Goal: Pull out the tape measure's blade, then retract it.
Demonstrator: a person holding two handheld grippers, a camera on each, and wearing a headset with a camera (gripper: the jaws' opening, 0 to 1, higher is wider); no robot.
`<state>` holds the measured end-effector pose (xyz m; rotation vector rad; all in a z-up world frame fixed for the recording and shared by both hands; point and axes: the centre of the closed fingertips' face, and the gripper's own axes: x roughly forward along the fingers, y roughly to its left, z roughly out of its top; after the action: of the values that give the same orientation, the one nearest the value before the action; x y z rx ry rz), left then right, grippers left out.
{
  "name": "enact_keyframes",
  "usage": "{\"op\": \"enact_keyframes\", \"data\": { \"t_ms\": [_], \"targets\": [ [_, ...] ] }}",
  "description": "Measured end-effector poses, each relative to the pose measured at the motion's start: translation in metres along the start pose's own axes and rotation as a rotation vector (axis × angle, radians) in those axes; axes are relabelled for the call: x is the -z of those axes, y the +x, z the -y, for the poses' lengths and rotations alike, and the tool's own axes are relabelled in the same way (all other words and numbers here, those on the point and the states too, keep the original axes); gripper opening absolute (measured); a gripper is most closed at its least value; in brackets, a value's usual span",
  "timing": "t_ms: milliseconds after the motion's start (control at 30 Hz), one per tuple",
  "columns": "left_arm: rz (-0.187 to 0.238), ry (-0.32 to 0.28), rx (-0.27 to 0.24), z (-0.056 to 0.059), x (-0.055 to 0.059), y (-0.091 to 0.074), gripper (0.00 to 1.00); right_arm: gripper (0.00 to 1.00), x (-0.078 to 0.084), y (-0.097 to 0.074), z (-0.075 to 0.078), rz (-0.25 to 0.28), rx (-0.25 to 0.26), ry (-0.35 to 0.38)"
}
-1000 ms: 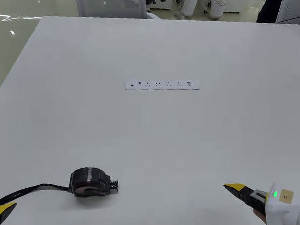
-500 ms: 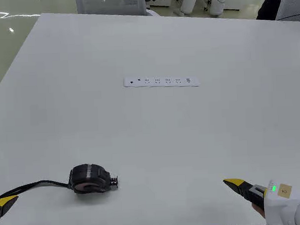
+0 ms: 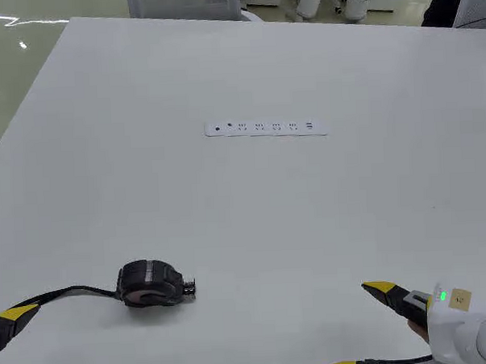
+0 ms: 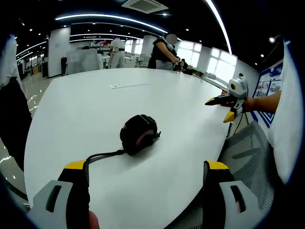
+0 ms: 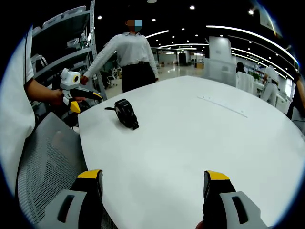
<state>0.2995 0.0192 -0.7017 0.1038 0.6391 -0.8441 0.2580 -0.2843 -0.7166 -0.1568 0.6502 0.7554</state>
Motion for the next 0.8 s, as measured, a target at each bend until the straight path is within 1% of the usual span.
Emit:
{"op": "enact_keyframes", "data": {
  "t_ms": [233, 433, 800],
  "targets": [
    [-0.007, 0.016, 0.016, -0.001, -0.002, 0.002, 0.98, 0.88, 0.001, 0.003, 0.0, -0.01, -0.009, -0.011],
    [-0.016, 0.03, 0.03, -0.003, -0.003, 0.006, 0.98, 0.88, -0.002, 0.006, 0.001, -0.012, -0.018, -0.019],
    [-0.044, 0.075, 0.076, -0.004, -0.007, 0.02, 0.97, 0.89, -0.006, 0.021, 0.001, -0.031, -0.059, -0.05]
  ]
}}
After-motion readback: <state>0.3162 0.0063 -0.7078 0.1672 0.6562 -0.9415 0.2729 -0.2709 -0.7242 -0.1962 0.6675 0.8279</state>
